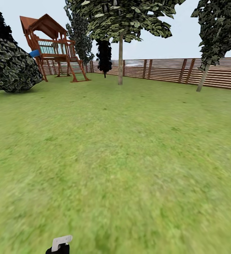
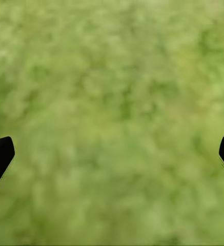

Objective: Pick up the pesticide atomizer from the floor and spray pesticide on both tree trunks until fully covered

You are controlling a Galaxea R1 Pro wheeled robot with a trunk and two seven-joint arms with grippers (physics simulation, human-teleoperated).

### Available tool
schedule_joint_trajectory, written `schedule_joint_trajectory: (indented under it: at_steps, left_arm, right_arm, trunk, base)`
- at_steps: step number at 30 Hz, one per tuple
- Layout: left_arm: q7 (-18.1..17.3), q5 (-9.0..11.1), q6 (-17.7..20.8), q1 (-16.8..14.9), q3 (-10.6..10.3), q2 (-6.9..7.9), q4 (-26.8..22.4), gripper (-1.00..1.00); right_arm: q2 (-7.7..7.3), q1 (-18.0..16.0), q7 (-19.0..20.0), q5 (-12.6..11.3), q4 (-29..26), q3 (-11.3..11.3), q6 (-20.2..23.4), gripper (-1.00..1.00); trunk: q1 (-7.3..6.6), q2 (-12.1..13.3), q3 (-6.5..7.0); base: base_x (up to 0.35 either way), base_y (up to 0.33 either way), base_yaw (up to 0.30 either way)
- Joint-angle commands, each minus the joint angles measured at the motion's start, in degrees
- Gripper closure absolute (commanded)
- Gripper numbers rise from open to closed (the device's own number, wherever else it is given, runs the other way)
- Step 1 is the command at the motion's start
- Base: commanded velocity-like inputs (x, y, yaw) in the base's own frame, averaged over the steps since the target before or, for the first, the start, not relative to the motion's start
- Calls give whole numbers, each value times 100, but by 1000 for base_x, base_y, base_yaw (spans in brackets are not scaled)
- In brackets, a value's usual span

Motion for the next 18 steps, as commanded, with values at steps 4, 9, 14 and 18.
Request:
schedule_joint_trajectory:
  at_steps: [4, 9, 14, 18]
  left_arm:
    - [-1, -3, 0, 0, 0, 0, -1, 100]
    - [-1, -6, 1, 0, 0, 0, -1, 100]
    - [-1, -2, 0, 0, 0, 0, -4, 100]
    - [-1, -3, 3, 0, 0, 0, -1, 100]
  right_arm:
    - [0, 0, 0, 0, 0, 0, 0, -100]
    - [0, 0, 0, 0, 0, 0, 0, -100]
    - [0, 0, 0, 0, 0, 0, 0, -100]
    - [0, 0, 0, 0, 0, 0, 0, -100]
  trunk:
    - [0, 0, 0]
    - [0, 0, 0]
    - [0, 0, 0]
    - [0, 0, 0]
  base:
    - [340, 0, 0]
    - [340, 0, 0]
    - [340, 0, 0]
    - [340, 0, 0]
